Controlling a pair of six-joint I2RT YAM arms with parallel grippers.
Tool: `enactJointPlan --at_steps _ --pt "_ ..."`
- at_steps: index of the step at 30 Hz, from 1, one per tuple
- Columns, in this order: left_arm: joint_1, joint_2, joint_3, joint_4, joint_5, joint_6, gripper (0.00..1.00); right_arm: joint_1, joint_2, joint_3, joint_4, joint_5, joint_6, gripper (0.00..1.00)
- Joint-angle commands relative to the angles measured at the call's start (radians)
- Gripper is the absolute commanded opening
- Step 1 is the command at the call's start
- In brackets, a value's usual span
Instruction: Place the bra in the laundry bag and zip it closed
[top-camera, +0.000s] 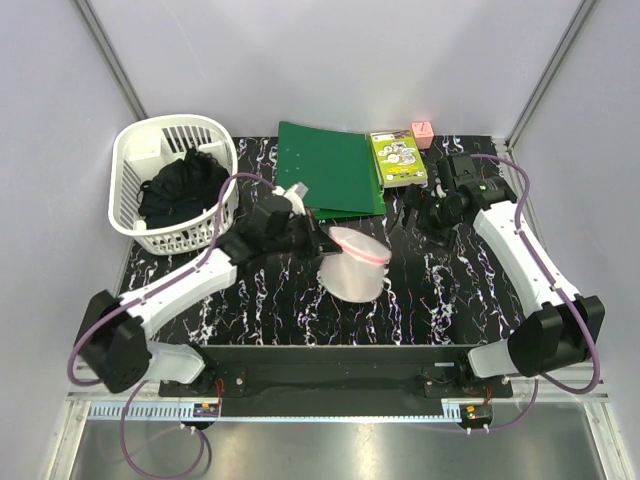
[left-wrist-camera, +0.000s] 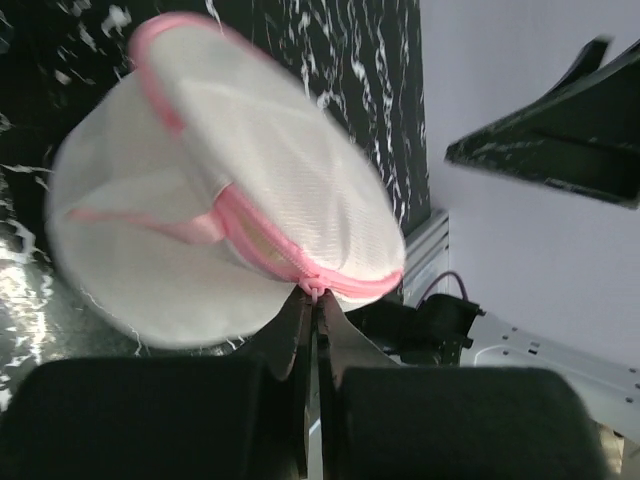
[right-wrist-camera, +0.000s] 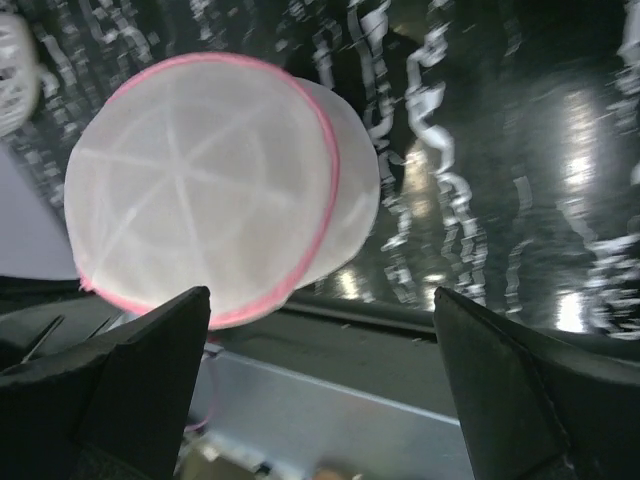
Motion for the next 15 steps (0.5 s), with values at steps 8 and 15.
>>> enactJointPlan --at_steps 8,15 --pt "-0.086 0.036 -0.007 0.098 -0.033 -0.053 0.0 0.073 -0.313 -0.425 0.485 -0.263 0.896 0.96" --pt "-0.135 0.06 0.004 0.103 -0.022 -0.051 0.0 0.168 -0.225 -0.524 0.629 -0.26 0.969 0.84"
